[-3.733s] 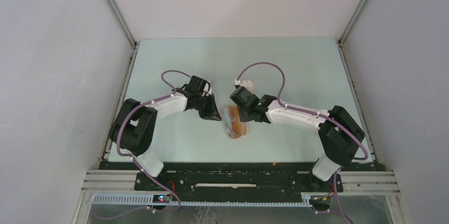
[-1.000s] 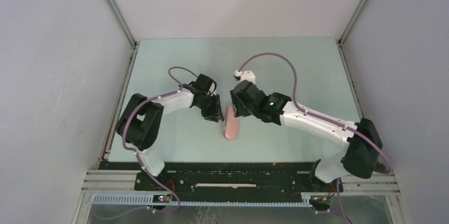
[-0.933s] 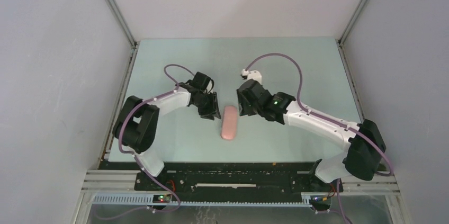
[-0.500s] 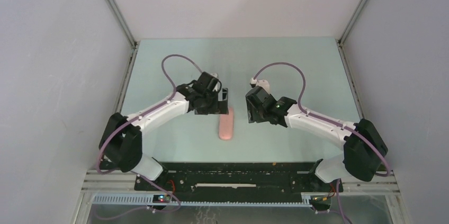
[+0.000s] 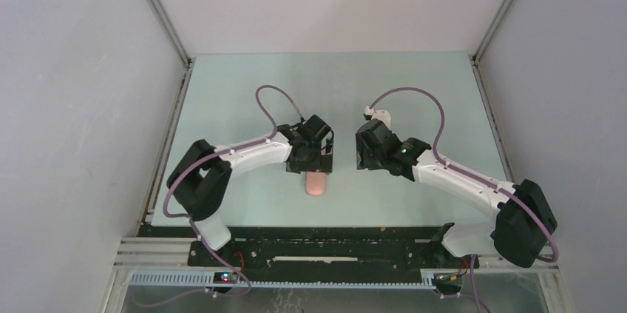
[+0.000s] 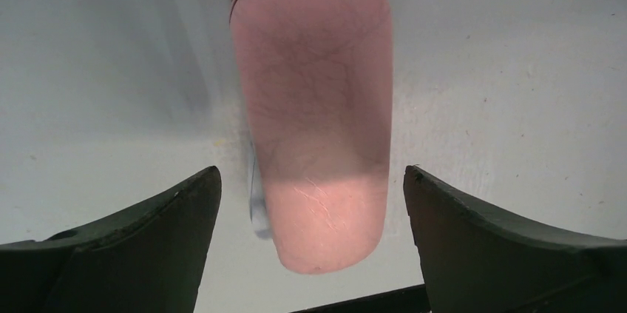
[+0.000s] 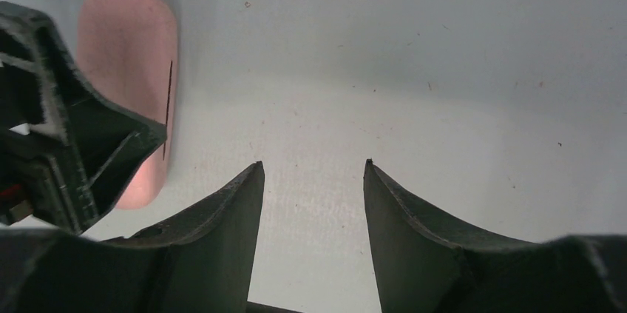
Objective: Organize the sunglasses
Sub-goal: Move the sunglasses case at the center of the board.
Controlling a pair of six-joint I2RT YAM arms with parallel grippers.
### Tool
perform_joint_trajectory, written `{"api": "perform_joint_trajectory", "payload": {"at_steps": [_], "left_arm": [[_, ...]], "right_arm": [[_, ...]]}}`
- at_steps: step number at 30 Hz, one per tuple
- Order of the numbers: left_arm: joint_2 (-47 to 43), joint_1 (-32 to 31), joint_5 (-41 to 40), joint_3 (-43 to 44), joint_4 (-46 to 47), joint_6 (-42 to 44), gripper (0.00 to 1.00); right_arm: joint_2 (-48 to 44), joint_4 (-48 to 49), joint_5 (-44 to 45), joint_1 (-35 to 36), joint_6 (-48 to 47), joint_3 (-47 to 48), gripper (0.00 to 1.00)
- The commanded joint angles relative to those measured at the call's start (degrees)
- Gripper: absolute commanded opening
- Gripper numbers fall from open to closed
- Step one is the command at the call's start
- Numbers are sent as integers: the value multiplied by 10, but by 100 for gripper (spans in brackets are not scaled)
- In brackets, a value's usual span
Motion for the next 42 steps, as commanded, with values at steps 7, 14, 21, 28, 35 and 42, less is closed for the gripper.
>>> {"api": "perform_joint_trajectory", "payload": {"at_steps": [7,14,21,28,35,42], "left_arm": [[41,-12,-27,41,14,-32,61],[45,-13,-17,47,17,-31,26],[67,25,-81,128,15,56,0],[172,92,-53,258,7,117,5],[278,113,-39,367,-37,135,5],[297,121,9,327,4,116,22]], "right_arm": [[-18,9,-5,-6,9,-8,61],[-17,12,-8,-9,9,-8,61],[-24,8,2,-25,21,-8,61],[-45,-29,21,-58,40,-9,61],[-126,-56,20,-94,39,-44,61],[-166,-66,19,-112,39,-65,61]]}}
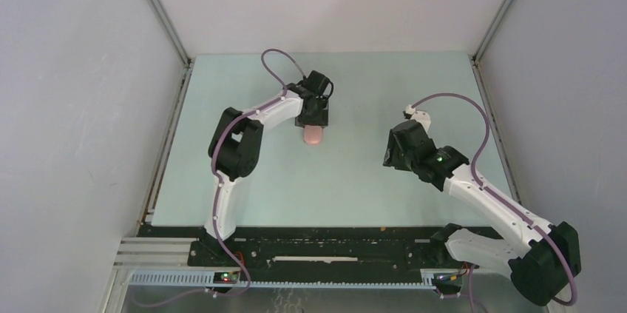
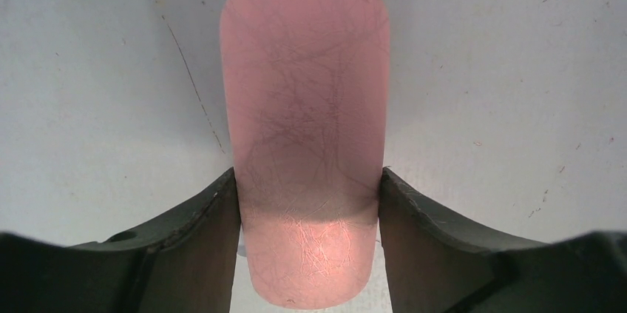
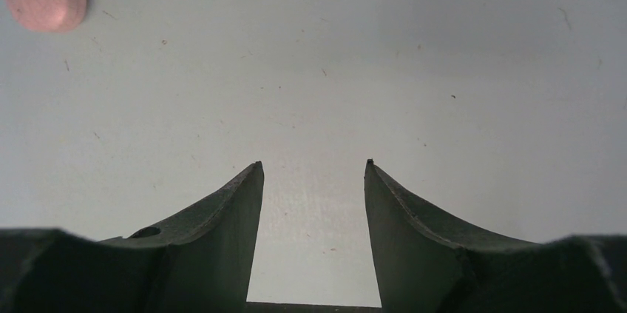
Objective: Organize the sunglasses
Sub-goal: Move the sunglasses case at the center of the board.
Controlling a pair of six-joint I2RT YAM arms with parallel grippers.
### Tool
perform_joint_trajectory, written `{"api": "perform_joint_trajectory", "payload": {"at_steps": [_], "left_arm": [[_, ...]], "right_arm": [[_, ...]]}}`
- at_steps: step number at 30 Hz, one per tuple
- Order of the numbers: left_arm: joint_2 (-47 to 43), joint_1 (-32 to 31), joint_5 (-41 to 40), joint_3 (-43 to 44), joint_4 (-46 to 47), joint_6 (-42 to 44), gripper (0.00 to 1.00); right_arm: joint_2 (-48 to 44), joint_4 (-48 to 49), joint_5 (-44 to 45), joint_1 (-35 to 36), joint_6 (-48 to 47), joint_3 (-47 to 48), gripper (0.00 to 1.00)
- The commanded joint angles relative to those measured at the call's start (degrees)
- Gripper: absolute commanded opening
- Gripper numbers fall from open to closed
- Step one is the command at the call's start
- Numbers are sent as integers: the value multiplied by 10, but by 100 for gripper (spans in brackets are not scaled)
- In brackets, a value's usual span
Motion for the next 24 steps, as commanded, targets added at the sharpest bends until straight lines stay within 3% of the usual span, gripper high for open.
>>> {"api": "perform_joint_trajectory", "payload": {"at_steps": [1,6,8,9,10,11,12,18,24], "left_arm": [[12,2,42,-19,24,0,26],[-22,2,28,-18,15,14,52],[-52,2,17,-21,17,15,67],[-69,3,13,-23,19,16,75],[-86,4,14,-24,20,17,82],[-103,6,16,-21,18,17,88],[-118,9,20,-17,14,17,91],[-229,13,32,-10,-8,13,93],[-415,13,41,-113,7,22,91]], "right_arm": [[-20,-9,14,-5,11,-7,61],[-27,-6,1,-6,6,-8,61],[-37,-10,4,-7,4,-6,61],[-46,-16,11,-8,4,-2,66],[-56,-23,23,-9,3,2,89],[-68,-32,39,-11,4,6,98],[-80,-45,53,-15,3,15,99],[-159,-82,86,-48,-23,74,100],[-228,-86,98,-59,-48,99,100]]}}
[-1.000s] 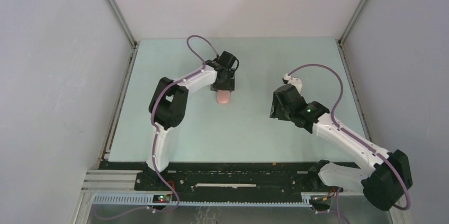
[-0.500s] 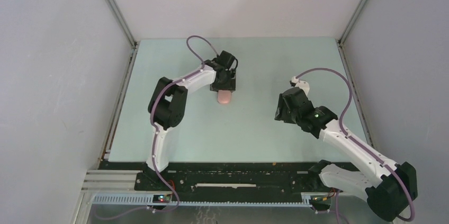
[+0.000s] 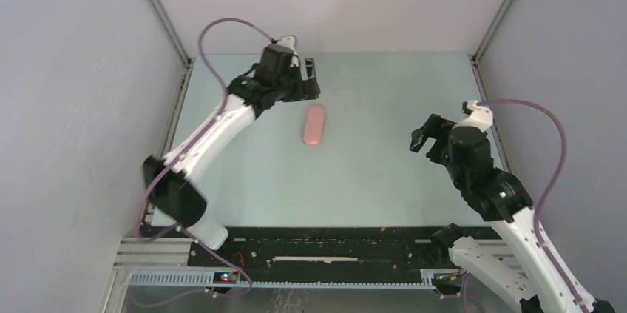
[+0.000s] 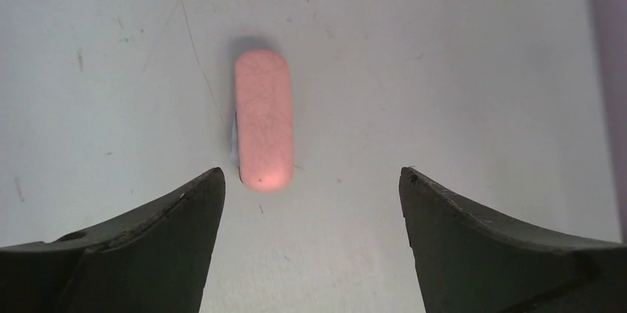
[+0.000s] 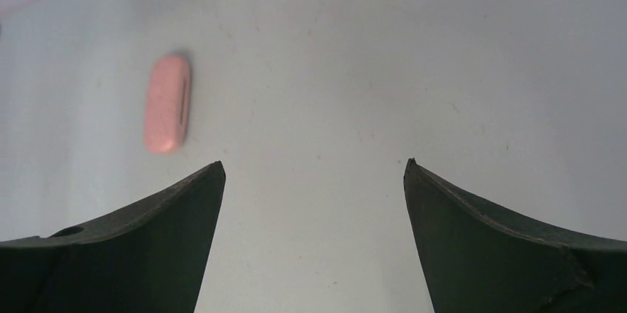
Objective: Organize the sunglasses
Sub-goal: Move the sunglasses case at the center of the board, then reset both arms
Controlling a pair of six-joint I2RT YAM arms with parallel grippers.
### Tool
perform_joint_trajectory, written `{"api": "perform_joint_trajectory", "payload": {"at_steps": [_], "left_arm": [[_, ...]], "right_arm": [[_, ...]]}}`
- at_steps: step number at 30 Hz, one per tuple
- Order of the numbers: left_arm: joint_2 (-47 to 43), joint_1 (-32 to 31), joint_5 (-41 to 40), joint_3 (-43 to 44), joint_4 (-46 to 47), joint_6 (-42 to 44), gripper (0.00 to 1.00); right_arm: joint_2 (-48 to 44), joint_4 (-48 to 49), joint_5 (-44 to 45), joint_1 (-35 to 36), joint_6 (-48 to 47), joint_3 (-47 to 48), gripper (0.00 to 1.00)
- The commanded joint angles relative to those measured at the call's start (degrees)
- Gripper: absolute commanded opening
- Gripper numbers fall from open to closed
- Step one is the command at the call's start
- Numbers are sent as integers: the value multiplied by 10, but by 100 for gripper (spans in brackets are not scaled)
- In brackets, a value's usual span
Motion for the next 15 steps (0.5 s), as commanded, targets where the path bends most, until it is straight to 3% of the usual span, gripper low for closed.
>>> {"api": "perform_joint_trajectory", "payload": {"at_steps": [1,8,15], "left_arm": [[-163,2,18,-109,21,25,91],[-411,4,-51,-325,71,25,90],[-540,4,-63,-425,78,11,90]], "right_arm": [[-46,-15,23,-5,-32,19,100],[-73,-32,47,-6,-36,8,100],[-66,14,-1,-7,-28,-18,100]]}}
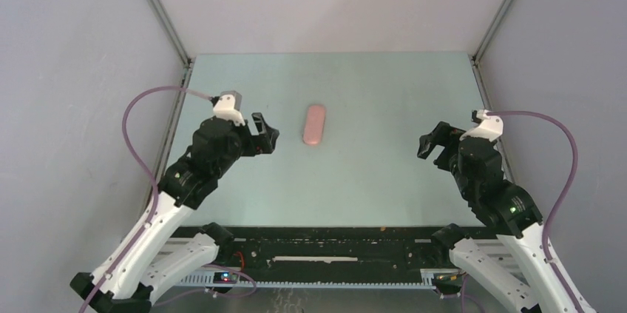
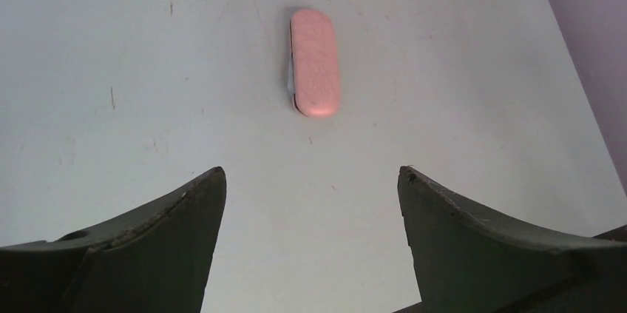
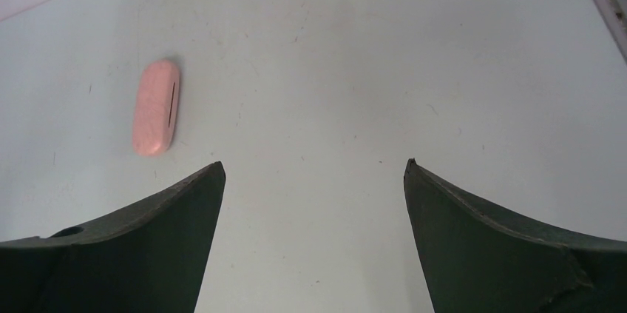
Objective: Organize the sunglasses
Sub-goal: Reset both arms
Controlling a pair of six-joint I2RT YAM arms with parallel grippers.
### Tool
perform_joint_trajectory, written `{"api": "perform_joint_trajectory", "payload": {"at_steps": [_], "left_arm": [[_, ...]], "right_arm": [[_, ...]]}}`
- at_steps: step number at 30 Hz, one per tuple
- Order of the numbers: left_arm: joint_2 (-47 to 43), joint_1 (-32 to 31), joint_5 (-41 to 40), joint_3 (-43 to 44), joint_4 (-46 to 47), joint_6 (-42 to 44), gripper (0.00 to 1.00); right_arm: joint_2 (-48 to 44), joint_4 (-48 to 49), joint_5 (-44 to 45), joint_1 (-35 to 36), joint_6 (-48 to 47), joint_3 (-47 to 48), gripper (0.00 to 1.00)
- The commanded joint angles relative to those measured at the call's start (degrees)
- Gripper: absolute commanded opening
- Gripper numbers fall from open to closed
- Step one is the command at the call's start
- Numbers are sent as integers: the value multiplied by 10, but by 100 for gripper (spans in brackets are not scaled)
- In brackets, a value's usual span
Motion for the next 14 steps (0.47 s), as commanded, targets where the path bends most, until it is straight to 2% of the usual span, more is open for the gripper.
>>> {"api": "perform_joint_trajectory", "payload": {"at_steps": [1,14], "left_arm": [[-45,3,-15,-40,15,-4,90],[-76,3,-93,-40,22,-5,85]], "right_arm": [[6,42,-39,-4,-4,-14,100],[24,79,-71,-4,14,-26,100]]}}
